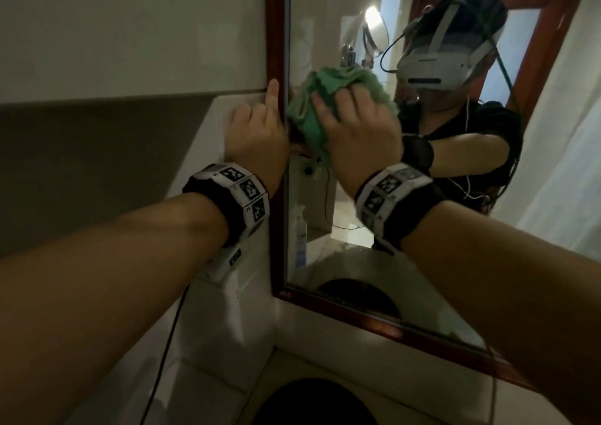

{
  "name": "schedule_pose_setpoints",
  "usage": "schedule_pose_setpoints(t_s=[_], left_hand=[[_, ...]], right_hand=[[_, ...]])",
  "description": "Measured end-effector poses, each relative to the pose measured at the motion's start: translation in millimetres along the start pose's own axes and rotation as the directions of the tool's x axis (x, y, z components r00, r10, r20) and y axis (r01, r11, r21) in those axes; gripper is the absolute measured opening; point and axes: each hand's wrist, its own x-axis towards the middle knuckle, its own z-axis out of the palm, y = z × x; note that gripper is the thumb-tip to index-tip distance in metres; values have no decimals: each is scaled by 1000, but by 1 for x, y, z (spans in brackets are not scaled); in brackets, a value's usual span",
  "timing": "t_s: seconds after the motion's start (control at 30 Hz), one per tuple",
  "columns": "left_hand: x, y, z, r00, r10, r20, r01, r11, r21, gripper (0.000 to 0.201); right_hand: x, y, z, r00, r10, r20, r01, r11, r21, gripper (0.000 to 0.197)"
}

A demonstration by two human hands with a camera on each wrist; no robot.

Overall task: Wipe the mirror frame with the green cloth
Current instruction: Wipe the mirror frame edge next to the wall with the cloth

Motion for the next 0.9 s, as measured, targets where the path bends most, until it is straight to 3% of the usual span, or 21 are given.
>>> schedule_pose_setpoints(t_s=[0.07, 0.13, 0.27, 0.47, 0.57, 0.67, 0.8, 0.9], left_hand=[[-2, 3, -2, 993, -102, 52, 104, 994, -30, 60], [-2, 3, -7, 982, -163, 92, 169, 984, -54, 61], [1, 2, 5, 995, -93, -47, 95, 995, 42, 41], [3, -1, 17, 989, -61, -131, 73, 994, 87, 37], [4, 0, 25, 993, -102, -59, 104, 994, 30, 42], [4, 3, 26, 987, -156, 33, 156, 988, -3, 47], [1, 9, 14, 979, -205, -10, 205, 979, -2, 42], [-14, 22, 5, 968, -165, 189, 166, 986, 11, 57]], right_hand=[[-3, 12, 2, 1000, 4, -13, -4, 1000, -16, 56], [-9, 16, 8, 999, -12, -33, 10, 998, -58, 56], [-4, 1, 14, 998, 3, -66, -8, 998, -69, 51], [-16, -40, 40, 997, -51, -62, 53, 998, 33, 52], [-42, -53, 49, 998, -59, -28, 61, 994, 86, 47], [-78, -59, 60, 988, -152, 23, 149, 984, 99, 44], [-111, -56, 61, 935, -318, 160, 300, 946, 124, 49], [-97, -42, 44, 930, -314, 191, 296, 948, 119, 49]])
